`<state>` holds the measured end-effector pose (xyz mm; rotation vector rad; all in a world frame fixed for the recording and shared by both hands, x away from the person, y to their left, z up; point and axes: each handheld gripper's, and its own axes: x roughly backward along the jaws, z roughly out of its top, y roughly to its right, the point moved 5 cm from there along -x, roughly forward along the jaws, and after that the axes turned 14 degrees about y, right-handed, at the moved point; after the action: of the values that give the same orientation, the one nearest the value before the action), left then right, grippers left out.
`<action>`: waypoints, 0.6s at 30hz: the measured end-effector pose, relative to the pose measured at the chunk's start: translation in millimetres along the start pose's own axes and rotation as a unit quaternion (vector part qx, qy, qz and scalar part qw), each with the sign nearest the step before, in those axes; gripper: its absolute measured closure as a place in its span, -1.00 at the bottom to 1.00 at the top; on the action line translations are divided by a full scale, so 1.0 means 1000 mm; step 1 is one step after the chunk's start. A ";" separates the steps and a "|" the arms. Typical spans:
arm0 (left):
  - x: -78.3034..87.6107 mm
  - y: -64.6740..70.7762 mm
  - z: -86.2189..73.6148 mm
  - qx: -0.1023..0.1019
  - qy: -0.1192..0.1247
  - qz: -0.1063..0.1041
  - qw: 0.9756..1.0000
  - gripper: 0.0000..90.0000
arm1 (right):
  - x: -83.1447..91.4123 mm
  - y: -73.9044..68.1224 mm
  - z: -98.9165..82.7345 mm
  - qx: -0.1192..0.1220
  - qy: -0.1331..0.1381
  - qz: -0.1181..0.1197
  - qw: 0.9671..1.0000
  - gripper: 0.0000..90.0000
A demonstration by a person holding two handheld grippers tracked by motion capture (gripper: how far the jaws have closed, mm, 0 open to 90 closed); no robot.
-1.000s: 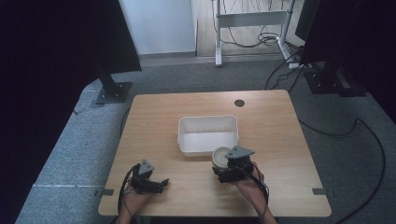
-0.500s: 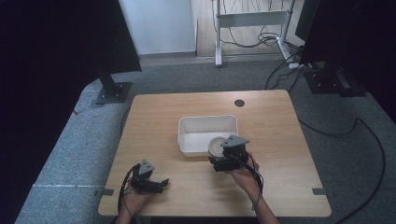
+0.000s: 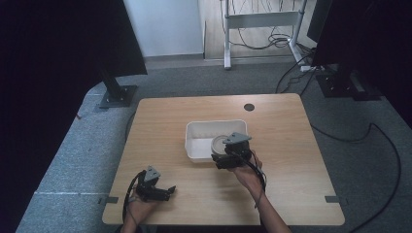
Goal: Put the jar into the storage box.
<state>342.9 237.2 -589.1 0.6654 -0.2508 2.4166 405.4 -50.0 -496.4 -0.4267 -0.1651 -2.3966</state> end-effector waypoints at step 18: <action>0.000 0.000 0.000 0.000 0.000 0.000 1.000 -0.97 | -0.044 0.004 0.001 -0.002 -0.002 -0.013 1.000 -0.79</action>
<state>342.9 237.3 -589.1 0.6657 -0.2516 2.4160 439.5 -26.4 -510.9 -0.4344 -0.1674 -2.4214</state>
